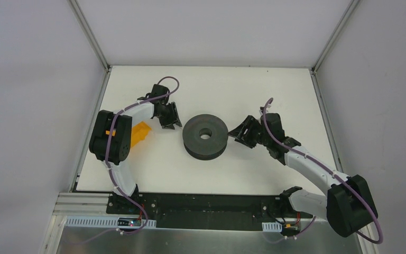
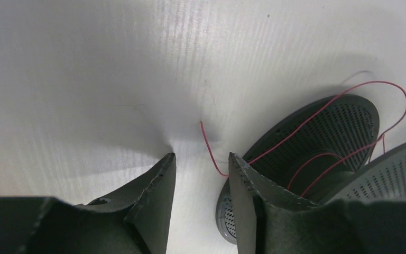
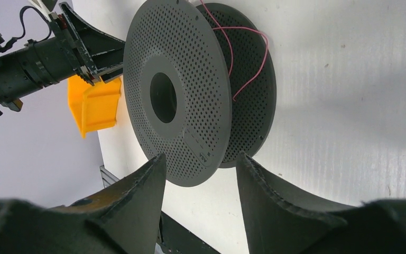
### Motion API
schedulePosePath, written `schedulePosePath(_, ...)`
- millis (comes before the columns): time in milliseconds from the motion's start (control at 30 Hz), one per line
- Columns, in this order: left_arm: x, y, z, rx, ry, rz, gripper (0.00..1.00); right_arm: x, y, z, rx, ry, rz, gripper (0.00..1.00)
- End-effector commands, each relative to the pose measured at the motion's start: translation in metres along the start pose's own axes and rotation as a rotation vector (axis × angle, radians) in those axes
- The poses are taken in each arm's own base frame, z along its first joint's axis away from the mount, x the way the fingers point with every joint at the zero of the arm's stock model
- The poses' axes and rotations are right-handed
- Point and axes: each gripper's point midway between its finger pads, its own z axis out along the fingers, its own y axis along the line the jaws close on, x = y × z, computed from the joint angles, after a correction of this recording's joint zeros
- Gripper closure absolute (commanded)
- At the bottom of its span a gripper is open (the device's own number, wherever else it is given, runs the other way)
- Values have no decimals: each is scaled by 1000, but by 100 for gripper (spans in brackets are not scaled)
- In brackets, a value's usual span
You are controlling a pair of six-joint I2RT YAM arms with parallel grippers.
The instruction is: Wrap the cables
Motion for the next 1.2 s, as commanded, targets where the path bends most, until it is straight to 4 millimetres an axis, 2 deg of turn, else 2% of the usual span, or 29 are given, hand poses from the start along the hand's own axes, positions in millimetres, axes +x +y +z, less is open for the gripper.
schedulePosePath(0,5,-2,5,-20,5,-27,62,-6,10,-9,-48,-44,-13,46)
schedulePosePath(67,8,0,7,-26,13,-34,68,-6,10,-12,-50,-51,-12,46)
schedulePosePath(233,14,4,3,-41,6,-45,95,-5,10,-16,-52,-58,-14,46)
schedulePosePath(300,13,3,-3,-40,-9,-39,100,-5,10,-18,-53,-63,-14,46)
schedulePosePath(467,22,5,-14,-50,-33,-45,100,-3,9,-20,-57,-68,-8,46)
schedulePosePath(667,43,-7,-21,-32,-47,-27,100,-1,5,-23,-55,-76,0,46)
schedulePosePath(767,53,-7,-23,-46,-58,-12,100,0,2,-23,-49,-79,4,46)
schedulePosePath(1167,77,-17,-29,-5,-74,-28,100,6,-7,-10,-49,-65,34,46)
